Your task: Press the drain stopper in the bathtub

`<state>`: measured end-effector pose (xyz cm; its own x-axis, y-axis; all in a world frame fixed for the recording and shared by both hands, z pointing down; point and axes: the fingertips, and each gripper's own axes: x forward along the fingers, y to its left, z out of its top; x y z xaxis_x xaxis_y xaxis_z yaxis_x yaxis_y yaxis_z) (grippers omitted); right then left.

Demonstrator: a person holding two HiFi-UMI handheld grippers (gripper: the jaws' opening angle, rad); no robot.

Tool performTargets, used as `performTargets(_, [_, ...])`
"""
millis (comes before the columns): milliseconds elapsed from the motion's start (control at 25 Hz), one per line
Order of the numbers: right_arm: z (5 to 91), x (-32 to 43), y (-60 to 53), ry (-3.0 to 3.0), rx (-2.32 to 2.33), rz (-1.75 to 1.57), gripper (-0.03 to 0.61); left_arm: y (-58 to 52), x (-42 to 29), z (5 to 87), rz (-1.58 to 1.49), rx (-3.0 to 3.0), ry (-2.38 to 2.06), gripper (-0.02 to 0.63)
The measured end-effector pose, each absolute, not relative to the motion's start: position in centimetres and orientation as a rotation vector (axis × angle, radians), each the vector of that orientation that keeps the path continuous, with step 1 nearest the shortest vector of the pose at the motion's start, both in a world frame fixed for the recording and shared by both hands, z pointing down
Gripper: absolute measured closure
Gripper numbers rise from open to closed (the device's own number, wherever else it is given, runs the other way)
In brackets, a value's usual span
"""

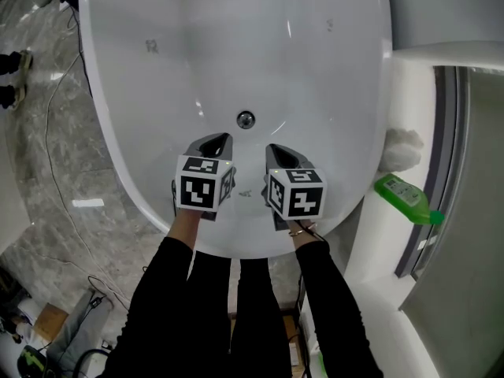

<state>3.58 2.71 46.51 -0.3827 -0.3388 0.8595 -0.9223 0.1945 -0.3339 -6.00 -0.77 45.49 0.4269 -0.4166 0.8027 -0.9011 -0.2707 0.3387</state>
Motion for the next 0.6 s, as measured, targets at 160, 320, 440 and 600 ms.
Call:
performTargets(160, [45.4,3.7,3.2,-1.845,1.178,1.159,0.577,-0.2,-6.0,44.3,0.736,1.865,-1.126,0.609])
performTargets(320, [44.3,3.8,3.6,-1.854,1.182,1.148,0.577,0.2,-6.1,43.0,0.721,1.872,-1.130,0.609])
performTargets(440, [43.5,3.6,3.8,-1.861,1.184,1.141,0.577,0.4,-6.2,42.2,0.713,1.877,-1.135,0.609])
performTargets(600, [42.5,3.4,4.3,-1.866,1.189,1.137,0.577,1.0,-6.4,41.2,0.711,1.878,-1.129,0.609])
